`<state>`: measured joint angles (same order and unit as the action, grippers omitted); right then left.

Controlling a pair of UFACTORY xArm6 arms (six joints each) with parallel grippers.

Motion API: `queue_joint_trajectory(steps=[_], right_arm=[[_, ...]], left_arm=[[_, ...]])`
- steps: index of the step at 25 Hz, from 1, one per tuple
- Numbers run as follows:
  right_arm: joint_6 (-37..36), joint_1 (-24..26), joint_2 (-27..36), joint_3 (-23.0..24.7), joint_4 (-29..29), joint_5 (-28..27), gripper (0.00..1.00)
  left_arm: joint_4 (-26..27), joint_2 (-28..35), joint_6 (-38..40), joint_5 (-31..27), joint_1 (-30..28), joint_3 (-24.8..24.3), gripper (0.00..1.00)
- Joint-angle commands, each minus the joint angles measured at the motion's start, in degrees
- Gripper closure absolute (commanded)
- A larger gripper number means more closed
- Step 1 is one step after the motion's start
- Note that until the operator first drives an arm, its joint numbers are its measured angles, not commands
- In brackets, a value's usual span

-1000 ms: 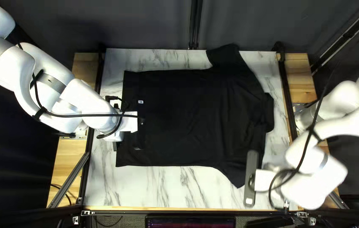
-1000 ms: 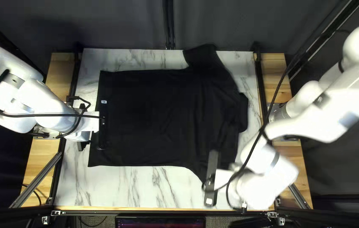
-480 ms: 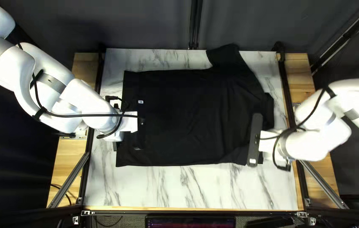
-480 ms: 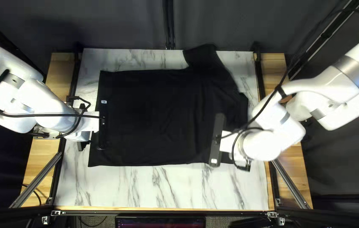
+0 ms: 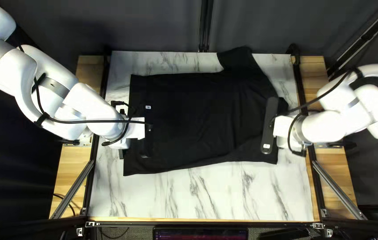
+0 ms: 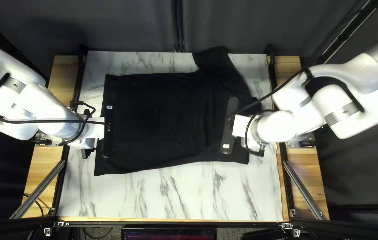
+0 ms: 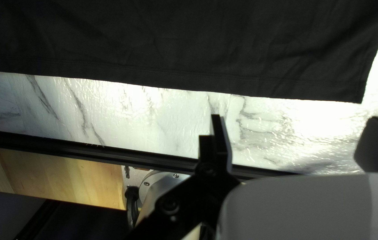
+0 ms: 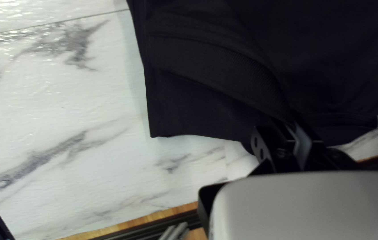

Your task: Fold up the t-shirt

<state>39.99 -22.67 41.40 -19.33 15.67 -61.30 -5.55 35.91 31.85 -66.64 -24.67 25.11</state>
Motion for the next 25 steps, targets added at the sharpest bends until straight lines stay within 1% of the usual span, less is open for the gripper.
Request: queue_joint_trajectory(steps=[1,4,6,10,13,17,18,22,25], right_arm=[[-1.8,1.2,0.7,-0.8,0.4,-0.9,1.0],[-2.8,1.9,1.0,-1.5,0.7,-1.8,1.0],[-3.4,2.2,-0.2,-3.1,1.1,-1.9,1.0],[-3.0,0.9,-3.5,-6.6,2.1,-2.3,1.0],[-3.2,0.5,-4.4,-8.1,2.6,-3.5,1.0],[-5.3,3.1,-2.0,-6.1,2.7,-4.1,1.0],[-6.4,4.7,-1.0,-5.0,2.6,-3.5,1.0],[-8.0,8.1,0.0,-3.2,2.7,-2.3,1.0],[-10.6,12.4,1.2,-1.0,2.9,-0.6,1.0]], left_arm=[[0.0,0.0,0.0,0.0,0.0,0.0,0.0],[0.0,0.0,0.0,0.0,0.0,0.0,0.0],[0.0,0.0,0.0,0.0,0.0,0.0,0.0],[0.0,0.0,0.0,0.0,0.0,0.0,0.0],[0.0,0.0,0.0,0.0,0.0,0.0,0.0],[0.0,0.0,0.0,0.0,0.0,0.0,0.0],[0.0,0.0,0.0,0.0,0.0,0.0,0.0],[0.0,0.0,0.0,0.0,0.0,0.0,0.0],[0.0,0.0,0.0,0.0,0.0,0.0,0.0]])
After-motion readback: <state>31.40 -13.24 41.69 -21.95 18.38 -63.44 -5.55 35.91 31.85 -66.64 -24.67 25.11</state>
